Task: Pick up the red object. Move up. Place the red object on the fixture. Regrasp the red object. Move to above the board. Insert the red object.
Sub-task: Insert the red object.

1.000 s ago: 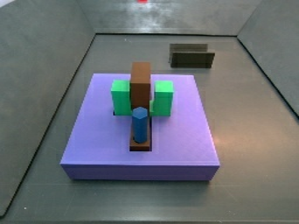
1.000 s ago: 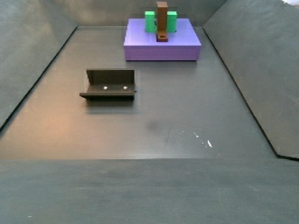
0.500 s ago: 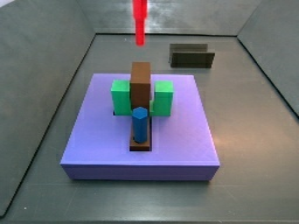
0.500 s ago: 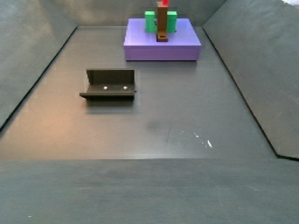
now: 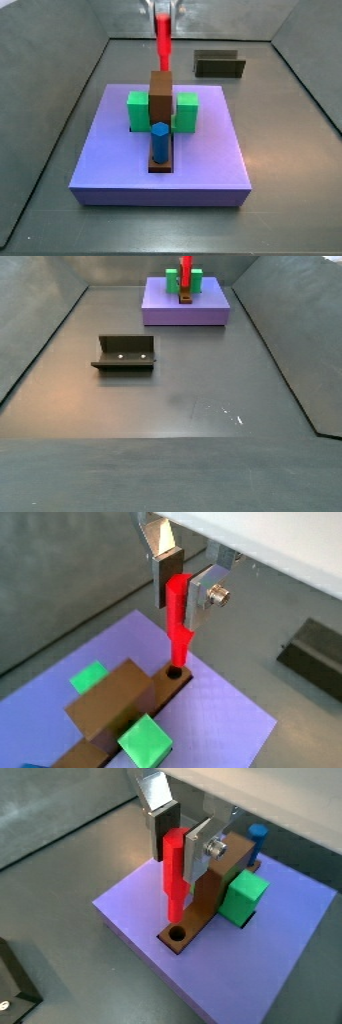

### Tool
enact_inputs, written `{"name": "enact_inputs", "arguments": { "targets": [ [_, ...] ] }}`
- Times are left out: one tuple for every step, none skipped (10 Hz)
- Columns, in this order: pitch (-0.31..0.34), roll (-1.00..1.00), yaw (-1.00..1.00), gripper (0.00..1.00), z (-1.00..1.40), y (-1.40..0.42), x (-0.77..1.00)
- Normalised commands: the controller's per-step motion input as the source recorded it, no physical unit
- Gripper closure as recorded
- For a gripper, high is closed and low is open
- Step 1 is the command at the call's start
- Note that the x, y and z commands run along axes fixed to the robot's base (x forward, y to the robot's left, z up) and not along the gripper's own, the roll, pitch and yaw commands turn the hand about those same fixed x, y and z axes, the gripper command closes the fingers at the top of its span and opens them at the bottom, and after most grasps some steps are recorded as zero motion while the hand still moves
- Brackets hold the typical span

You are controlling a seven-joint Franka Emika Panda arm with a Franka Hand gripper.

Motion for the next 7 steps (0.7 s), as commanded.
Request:
{"name": "enact_inputs", "arguments": {
  "targets": [
    [0.000,0.15,0.00,1.00,-0.42,0.00,0.15],
    [0.000,0.11,0.00,1.00,-0.33,0.00,0.17],
    [0.000,0.11,0.00,1.00,-0.27,0.00,0.15],
    [0.000,0.08,0.00,1.00,-0.21,0.02,0.00],
    [0.000,0.04,-0.03,1.00,-0.21,0.01,0.00],
    [0.000,0.00,-0.04,1.00,-0.06,0.01,-0.15],
    [0.000,0.00,-0.01,1.00,0.00,0.00,-0.15]
  ]
}}
